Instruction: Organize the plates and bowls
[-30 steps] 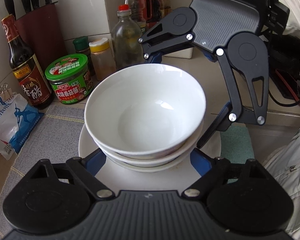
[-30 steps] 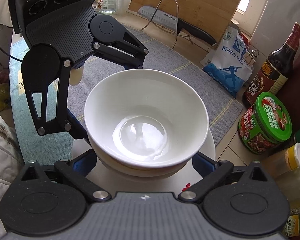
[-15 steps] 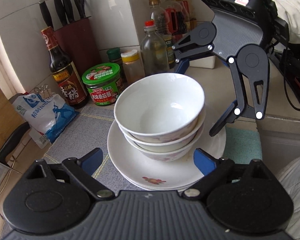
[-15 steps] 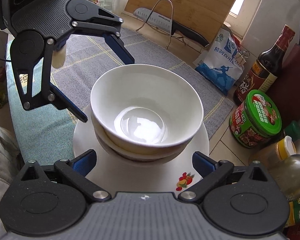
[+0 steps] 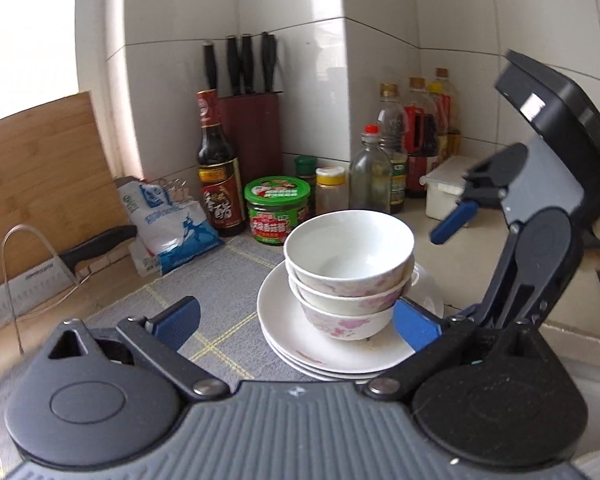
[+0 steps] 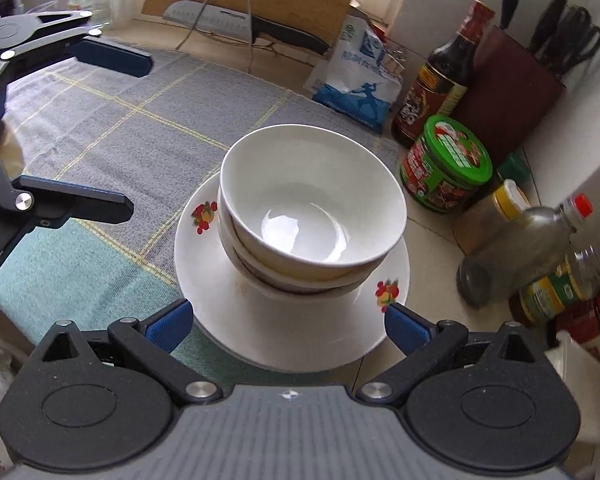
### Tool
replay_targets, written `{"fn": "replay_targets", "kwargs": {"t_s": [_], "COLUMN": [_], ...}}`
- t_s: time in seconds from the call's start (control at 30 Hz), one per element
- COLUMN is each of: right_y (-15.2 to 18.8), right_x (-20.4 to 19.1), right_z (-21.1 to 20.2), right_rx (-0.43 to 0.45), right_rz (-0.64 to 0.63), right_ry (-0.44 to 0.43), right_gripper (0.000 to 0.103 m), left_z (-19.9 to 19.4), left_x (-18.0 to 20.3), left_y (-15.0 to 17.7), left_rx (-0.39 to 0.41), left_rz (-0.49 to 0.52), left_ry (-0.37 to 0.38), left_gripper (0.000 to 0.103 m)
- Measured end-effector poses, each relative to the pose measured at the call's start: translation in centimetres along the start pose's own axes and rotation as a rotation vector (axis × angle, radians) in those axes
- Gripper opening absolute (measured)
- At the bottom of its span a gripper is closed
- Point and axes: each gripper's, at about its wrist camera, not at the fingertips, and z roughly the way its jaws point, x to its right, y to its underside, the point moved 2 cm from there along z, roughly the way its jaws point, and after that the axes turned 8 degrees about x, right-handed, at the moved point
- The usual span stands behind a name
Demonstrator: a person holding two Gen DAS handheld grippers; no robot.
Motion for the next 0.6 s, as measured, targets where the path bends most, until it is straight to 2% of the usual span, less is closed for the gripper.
{"fn": "replay_targets", "kwargs": {"t_s": [0.17, 0.3, 0.4, 0.5, 0.6], "right_y": [0.6, 1.3, 1.5, 1.2, 0.8], "right_x": [-1.9, -3.7, -4.9, -5.9, -6.5], "right_z": [-1.3, -2.9, -4.5, -6.0, -7.3], "right_rx": [-0.014, -0.001, 0.026, 0.054, 0.081], "right_rz": [0.239, 0.406, 0.513, 0.567, 0.568], "right_ry": [0.164, 0.271, 0.315, 0.349, 0.403], "right_gripper": [0.103, 0.103, 0.103, 0.103, 0.103], "left_z": [-1.8, -3.4, -4.1, -4.8, -5.5], "left_x": [-1.4, -1.6, -1.4, -1.2, -1.4], "left_y": [0.5, 0.6, 0.2, -0.5, -1.2], "left_rx": [-0.073, -0.113, -0.149, -0.160, -0.161], "left_rz": [-0.148, -0.146, -0.124, -0.102, -0.105], "left_ry": [-0.075, -0.110, -0.131, -0.152, -0.168], "left_gripper": [0.102, 0.102, 0.102, 0.102, 0.102]}}
